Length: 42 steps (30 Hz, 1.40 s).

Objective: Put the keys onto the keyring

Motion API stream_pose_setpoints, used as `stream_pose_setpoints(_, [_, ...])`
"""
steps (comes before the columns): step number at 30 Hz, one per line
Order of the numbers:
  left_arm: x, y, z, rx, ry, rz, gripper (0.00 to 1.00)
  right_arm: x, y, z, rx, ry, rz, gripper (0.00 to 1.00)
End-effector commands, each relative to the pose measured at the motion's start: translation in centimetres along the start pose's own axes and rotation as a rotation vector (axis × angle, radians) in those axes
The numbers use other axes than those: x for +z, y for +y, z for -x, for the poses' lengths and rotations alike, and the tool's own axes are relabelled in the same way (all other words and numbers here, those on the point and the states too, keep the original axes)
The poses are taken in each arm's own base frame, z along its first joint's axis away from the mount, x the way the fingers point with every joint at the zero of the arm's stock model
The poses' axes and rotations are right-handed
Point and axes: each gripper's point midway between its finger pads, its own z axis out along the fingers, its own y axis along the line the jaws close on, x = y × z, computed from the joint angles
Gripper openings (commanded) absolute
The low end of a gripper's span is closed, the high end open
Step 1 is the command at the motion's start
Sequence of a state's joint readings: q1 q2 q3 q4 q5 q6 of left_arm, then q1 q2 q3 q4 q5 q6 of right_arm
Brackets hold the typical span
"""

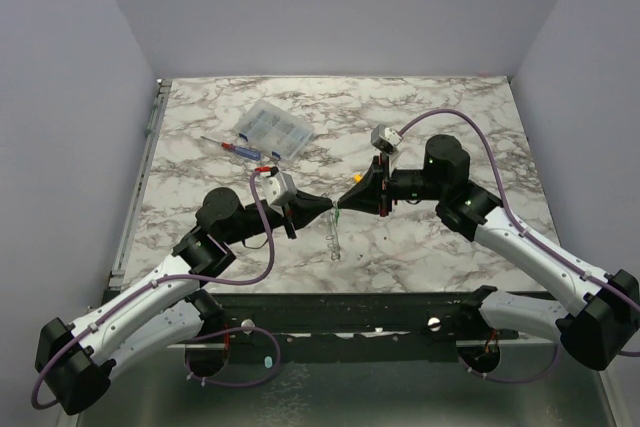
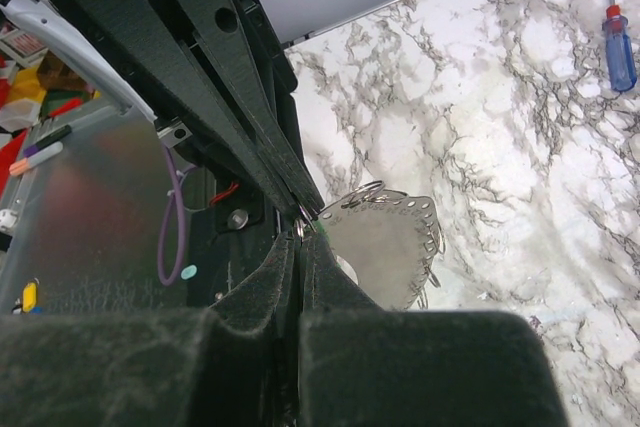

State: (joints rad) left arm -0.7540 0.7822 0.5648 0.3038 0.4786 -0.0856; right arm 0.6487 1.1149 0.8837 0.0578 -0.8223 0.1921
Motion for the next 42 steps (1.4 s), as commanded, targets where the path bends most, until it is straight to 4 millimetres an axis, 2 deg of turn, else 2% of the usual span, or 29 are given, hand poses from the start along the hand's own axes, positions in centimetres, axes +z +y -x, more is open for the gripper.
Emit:
stream_pose_setpoints(1, [0.2,-0.5,1.7,0.023,-0.047,-0.023,0.0,0.0,-1.0,0.8,-0.026,-0.011,-0.068,0.01])
stream_pose_setpoints(16, [0.1,-0.5,1.8,0.025,-0.049,-0.025,0.0,-0.5,-1.4,0.4,-0.036,-0.003,-0.105,0.01])
stream_pose_setpoints(26, [0.2,-0.5,1.7,0.025,-0.047,-0.023,0.0,-0.3,0.3,1.7,-0.045,-0.018,-0.027,0.01])
stream_pose_setpoints(31, [0.2,-0.5,1.6,0.023,-0.044,-0.024,0.0,0.0,0.6,1.7,-0.034,-0.01,-0.001,0.01])
stream_pose_setpoints(42, [0.2,-0.5,1.6,0.022,-0.042,-0.025,0.0,0.4,-0.4,1.2,-0.025,0.005,-0.035,0.01])
